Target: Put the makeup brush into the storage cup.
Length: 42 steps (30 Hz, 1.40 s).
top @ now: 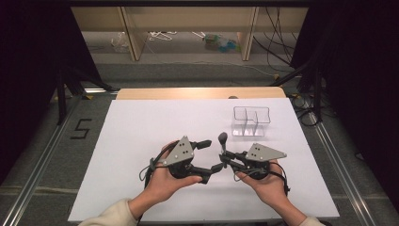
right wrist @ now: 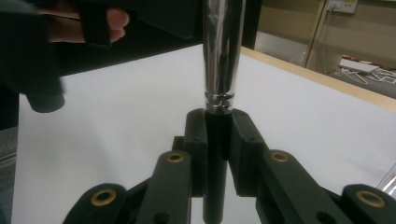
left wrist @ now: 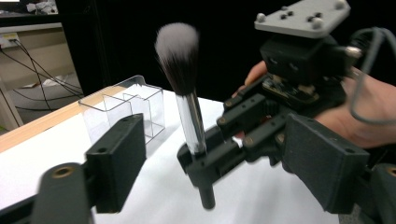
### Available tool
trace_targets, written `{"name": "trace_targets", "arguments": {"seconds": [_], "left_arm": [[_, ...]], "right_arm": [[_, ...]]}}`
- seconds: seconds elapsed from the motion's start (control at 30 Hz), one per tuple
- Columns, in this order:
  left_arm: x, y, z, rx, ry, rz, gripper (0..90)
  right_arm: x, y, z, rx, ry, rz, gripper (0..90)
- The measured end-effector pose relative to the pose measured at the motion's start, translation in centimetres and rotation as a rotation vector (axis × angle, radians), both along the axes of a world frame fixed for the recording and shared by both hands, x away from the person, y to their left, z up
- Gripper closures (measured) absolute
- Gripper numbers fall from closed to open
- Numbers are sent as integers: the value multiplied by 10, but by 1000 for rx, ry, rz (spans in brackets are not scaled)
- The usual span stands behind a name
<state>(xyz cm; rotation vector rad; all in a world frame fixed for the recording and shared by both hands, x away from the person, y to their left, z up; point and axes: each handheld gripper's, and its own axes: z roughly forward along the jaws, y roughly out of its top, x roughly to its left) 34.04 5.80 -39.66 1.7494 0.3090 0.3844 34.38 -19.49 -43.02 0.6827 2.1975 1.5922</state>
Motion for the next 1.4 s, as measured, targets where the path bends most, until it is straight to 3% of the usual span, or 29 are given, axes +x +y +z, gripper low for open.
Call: {"name": "trace_targets", "arguments": {"seconds": [0.13, 0.17, 0.27, 0.37, 0.43, 0.47, 0.5, 0.53, 0.6, 0.67, 0.7, 0.77, 0.8, 0.87, 0.97, 1.03, 1.07, 1.17, 1.2, 1.4], "left_arm": [[-6, 12, -5, 12, -12, 3, 173], [-9, 13, -8, -15, 19, 18, 169], [-10, 23, -10, 3, -2, 28, 160], [-14, 30, -12, -13, 22, 44, 158], [-14, 33, -13, -4, 5, 49, 158], [-17, 32, -15, -60, 52, 64, 158], [-18, 34, -15, -53, 49, 70, 158], [-21, 35, -16, -65, 84, 80, 158], [-23, 38, -16, -73, 95, 92, 158], [-24, 40, -16, -78, 100, 95, 158], [-25, 43, -16, -86, 97, 102, 158], [-20, 52, -14, -29, 1, 84, 157], [-20, 55, -14, -22, -16, 86, 157], [-22, 59, -15, -28, -12, 95, 158], [-25, 65, -15, -44, 0, 111, 157], [-28, 69, -16, -60, 21, 124, 158], [-29, 71, -17, -64, 25, 130, 158], [-30, 74, -17, -71, 28, 144, 158], [-36, 74, -19, -126, 98, 169, 158], [-37, 84, -20, -139, 89, 191, 158]], "right_arm": [[0, -1, 1, 11, 4, -8, 795], [0, -3, 1, 3, 16, -5, 795], [2, -3, 1, 27, 4, -2, 795], [1, -5, 2, 12, 14, -12, 795], [2, -6, 2, 15, 13, -15, 795], [2, -5, 2, 24, 12, -19, 795], [2, -6, 2, 17, 16, -18, 795], [2, -5, 1, 33, 20, -10, 795], [2, -5, 1, 39, 27, -6, 795], [1, -7, 2, 16, 30, -16, 795], [1, -8, 3, 14, 34, -17, 795], [2, -8, 2, 20, 34, -14, 795], [2, -8, 2, 27, 32, -10, 795], [2, -8, 2, 32, 34, -8, 795], [4, -9, 1, 38, 7, -19, 795], [2, -10, 3, 27, 31, -26, 795], [4, -11, 3, 22, 18, -24, 795], [3, -11, 3, 20, 35, -26, 795], [3, -12, 3, 24, 37, -22, 795], [3, -13, 4, 19, 40, -23, 795]]}}
